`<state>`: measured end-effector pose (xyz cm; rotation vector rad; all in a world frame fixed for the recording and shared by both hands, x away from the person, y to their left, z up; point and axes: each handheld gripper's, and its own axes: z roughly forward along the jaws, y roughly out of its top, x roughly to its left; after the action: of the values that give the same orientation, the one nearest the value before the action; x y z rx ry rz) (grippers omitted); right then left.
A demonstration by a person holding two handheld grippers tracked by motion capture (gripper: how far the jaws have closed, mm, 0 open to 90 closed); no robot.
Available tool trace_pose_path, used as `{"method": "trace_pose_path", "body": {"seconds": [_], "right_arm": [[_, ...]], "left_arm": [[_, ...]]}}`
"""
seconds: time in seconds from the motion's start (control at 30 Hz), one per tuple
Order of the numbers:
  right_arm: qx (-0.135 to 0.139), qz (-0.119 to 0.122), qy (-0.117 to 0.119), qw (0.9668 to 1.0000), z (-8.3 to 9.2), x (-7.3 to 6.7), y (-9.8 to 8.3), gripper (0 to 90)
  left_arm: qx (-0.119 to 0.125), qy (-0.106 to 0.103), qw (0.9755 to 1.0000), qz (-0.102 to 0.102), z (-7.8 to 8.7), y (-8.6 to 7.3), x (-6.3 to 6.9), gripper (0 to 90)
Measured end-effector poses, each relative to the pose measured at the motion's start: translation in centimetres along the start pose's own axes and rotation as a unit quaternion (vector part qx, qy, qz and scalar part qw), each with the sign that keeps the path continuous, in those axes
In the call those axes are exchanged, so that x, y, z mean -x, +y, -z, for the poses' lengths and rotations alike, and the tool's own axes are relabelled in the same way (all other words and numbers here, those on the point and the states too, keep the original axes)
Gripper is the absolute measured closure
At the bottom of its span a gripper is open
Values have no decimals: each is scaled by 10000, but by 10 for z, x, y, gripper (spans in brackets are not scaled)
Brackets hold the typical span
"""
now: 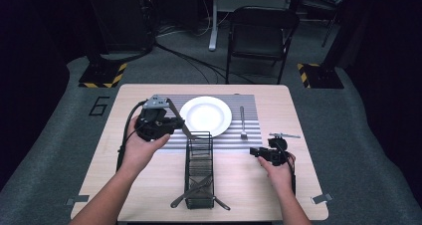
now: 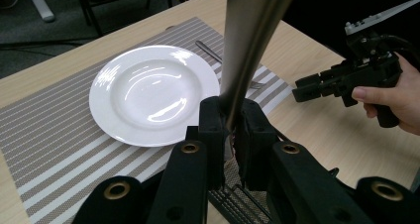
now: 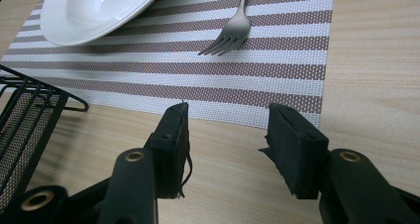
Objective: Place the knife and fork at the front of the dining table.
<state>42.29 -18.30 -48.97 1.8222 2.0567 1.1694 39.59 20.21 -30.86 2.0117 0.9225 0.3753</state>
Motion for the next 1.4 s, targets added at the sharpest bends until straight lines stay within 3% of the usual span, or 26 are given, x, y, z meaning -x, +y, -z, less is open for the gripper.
{"method": "trace_pose_path", "body": {"seconds": [0.13,0.57,1.2,1.4], "right_arm": [[-2,-23,5,10000,0,0,0,507],[3,10,0,10000,0,-1,0,507],[72,54,19,10000,1,-2,0,508],[81,47,23,10000,1,-2,0,508]], "left_arm": [[50,-20,10000,61,9,0,-4,820],[153,258,9993,209,29,-10,-24,820],[143,704,9964,449,-1,-48,-58,820],[42,807,9954,522,-10,-64,-67,821]]}}
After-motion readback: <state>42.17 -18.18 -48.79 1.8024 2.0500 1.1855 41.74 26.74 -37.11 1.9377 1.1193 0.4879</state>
